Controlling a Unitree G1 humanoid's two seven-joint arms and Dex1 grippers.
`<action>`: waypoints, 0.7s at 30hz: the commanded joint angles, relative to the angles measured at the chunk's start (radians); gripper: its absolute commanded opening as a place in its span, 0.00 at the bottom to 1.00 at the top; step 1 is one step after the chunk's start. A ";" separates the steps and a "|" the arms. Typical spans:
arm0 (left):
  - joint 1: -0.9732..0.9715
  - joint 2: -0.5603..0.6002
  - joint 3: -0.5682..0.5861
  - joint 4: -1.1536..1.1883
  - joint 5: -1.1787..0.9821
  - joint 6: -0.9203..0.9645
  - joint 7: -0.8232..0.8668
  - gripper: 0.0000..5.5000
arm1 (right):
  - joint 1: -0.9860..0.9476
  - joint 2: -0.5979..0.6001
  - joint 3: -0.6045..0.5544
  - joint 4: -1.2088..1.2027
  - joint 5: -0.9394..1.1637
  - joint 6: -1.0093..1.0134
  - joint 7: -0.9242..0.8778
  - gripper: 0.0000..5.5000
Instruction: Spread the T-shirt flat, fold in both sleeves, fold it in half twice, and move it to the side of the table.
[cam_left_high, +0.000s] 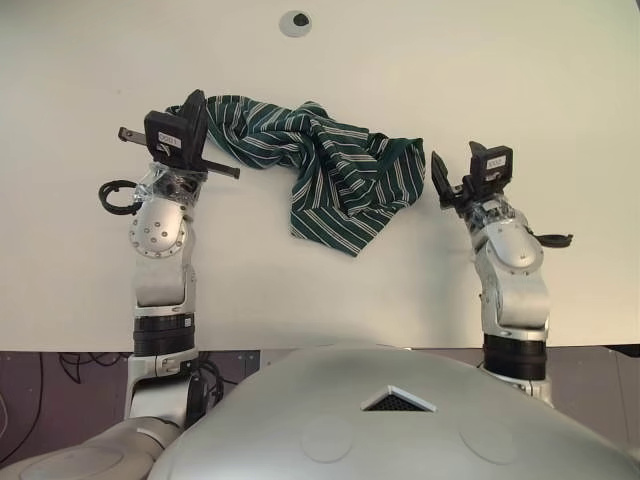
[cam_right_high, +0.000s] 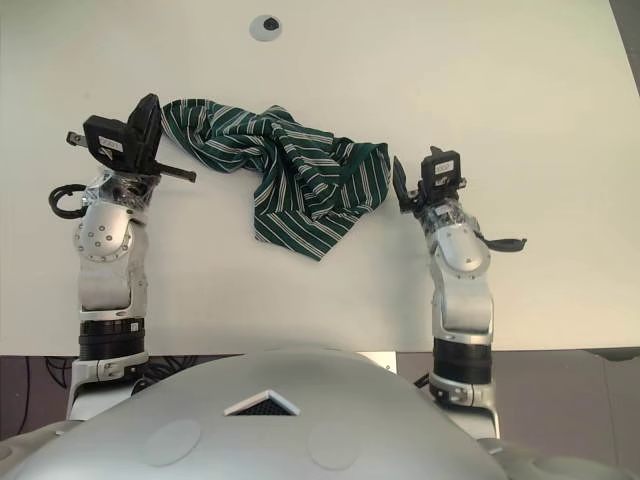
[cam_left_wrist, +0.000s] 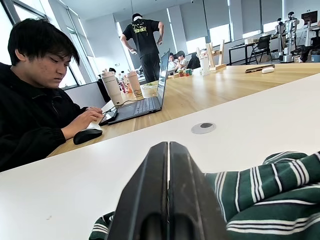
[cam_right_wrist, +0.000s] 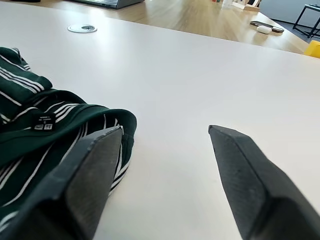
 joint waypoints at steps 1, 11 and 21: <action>-0.033 -0.010 -0.017 0.029 0.014 -0.004 0.006 0.00 | -0.080 -0.014 0.015 0.112 0.065 0.069 0.056 0.64; -0.039 -0.018 -0.029 0.035 0.009 -0.008 0.004 0.00 | -0.166 -0.014 0.101 0.318 0.065 0.072 0.107 0.54; -0.047 -0.022 -0.038 0.032 0.007 0.001 -0.003 0.00 | -0.108 -0.089 0.174 0.249 -0.014 -0.034 0.082 0.21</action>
